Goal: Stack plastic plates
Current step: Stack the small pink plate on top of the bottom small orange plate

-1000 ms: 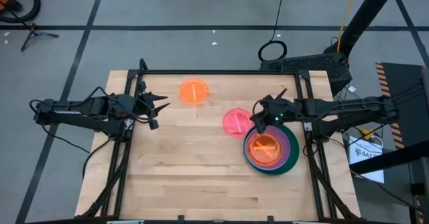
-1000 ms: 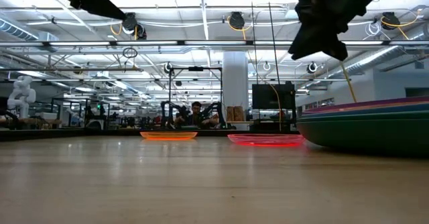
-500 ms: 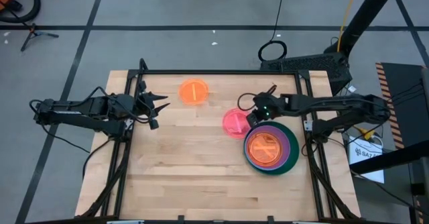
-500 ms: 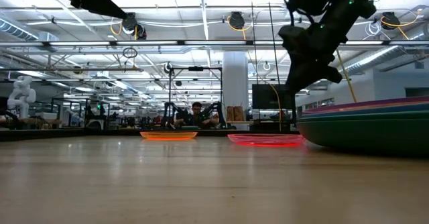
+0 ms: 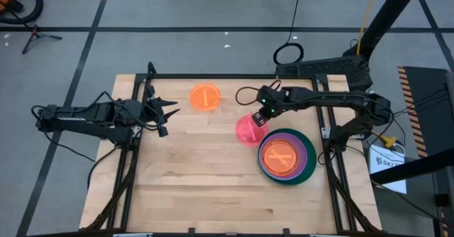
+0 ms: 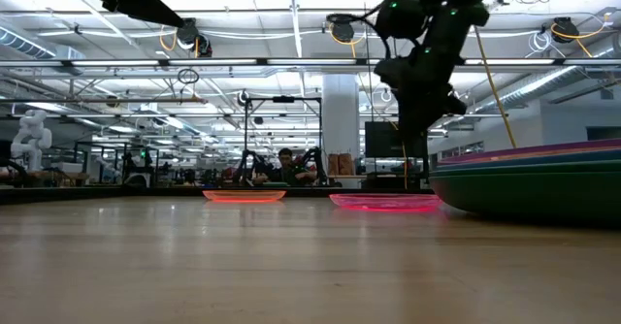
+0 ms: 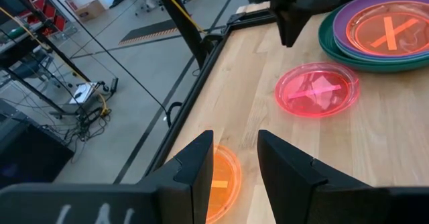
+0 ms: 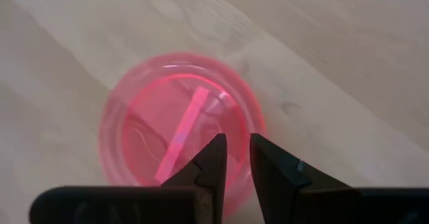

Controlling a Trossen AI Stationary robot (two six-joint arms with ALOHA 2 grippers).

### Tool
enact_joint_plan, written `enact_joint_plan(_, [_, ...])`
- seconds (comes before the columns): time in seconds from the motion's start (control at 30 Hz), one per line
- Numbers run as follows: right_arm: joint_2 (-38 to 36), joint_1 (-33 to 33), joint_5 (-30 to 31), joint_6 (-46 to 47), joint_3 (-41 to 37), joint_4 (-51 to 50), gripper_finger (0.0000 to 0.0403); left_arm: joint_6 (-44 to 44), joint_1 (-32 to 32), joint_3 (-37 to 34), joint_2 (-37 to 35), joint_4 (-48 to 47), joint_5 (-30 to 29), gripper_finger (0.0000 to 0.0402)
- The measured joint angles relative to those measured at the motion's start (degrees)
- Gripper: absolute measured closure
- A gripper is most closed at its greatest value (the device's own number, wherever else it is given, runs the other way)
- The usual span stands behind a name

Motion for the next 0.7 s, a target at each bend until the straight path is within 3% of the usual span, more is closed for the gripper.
enact_joint_plan(0.37, [11.87,-3.68,-0.33,-1.25,7.39,-7.62,0.0337,-0.24,0.01,0.00,0.00,-0.07,0.00,0.0277])
enact_joint_plan(0.7, [18.10,-3.85,-1.68,-8.57,9.86,-8.89,0.0261,-0.35,0.00,0.00,-0.02,-0.22,0.00,0.0277])
